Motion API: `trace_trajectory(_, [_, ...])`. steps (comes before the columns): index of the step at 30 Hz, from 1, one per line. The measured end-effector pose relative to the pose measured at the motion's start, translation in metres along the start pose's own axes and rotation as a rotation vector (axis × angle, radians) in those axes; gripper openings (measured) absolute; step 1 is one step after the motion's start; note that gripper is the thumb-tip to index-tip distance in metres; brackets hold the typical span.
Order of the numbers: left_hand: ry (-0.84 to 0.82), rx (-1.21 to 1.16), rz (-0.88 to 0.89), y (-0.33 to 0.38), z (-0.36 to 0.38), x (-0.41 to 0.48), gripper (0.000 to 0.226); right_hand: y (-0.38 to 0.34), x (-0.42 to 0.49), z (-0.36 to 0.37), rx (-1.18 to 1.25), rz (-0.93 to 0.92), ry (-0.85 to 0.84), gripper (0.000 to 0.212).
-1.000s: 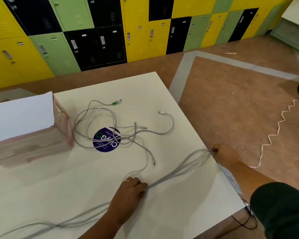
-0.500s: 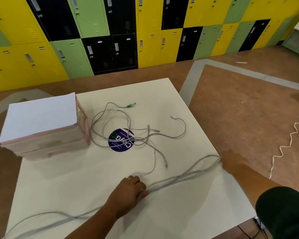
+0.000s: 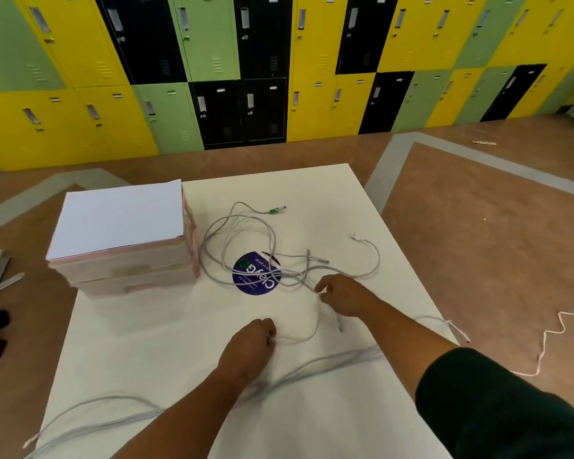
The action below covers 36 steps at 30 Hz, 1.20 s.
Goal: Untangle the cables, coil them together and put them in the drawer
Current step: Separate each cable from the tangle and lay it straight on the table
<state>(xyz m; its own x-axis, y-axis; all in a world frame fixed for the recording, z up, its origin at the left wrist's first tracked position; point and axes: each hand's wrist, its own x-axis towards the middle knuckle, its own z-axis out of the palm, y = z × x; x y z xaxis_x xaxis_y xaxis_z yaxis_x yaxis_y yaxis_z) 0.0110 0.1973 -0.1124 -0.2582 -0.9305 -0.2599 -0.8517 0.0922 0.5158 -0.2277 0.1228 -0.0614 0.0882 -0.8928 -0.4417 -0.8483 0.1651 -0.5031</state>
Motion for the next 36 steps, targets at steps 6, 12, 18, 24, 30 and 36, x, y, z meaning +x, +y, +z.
trace_trajectory(6, [0.012,-0.09,-0.084,-0.007,-0.008,-0.003,0.023,-0.008,0.008,0.031,0.026,0.028,0.028,0.038])
trace_trajectory(12, [0.202,-0.263,-0.019,0.008,-0.041,0.001,0.045,-0.044,0.006,-0.012,0.452,-0.074,0.333,0.02])
trace_trajectory(18, [0.391,-0.429,0.163,0.049,-0.109,0.038,0.062,-0.11,-0.019,-0.078,0.652,-0.312,0.398,0.025])
trace_trajectory(24, [0.513,-0.446,0.259,0.073,-0.156,0.061,0.048,-0.152,-0.038,-0.108,0.537,-0.467,0.436,0.031])
trace_trajectory(30, [0.434,-0.459,0.195,0.067,-0.153,0.067,0.012,-0.161,-0.054,-0.122,0.638,-0.542,0.419,0.032])
trace_trajectory(36, [0.373,-0.34,0.135,0.054,-0.142,0.063,0.009,-0.166,-0.066,-0.139,0.88,-0.621,0.454,0.032])
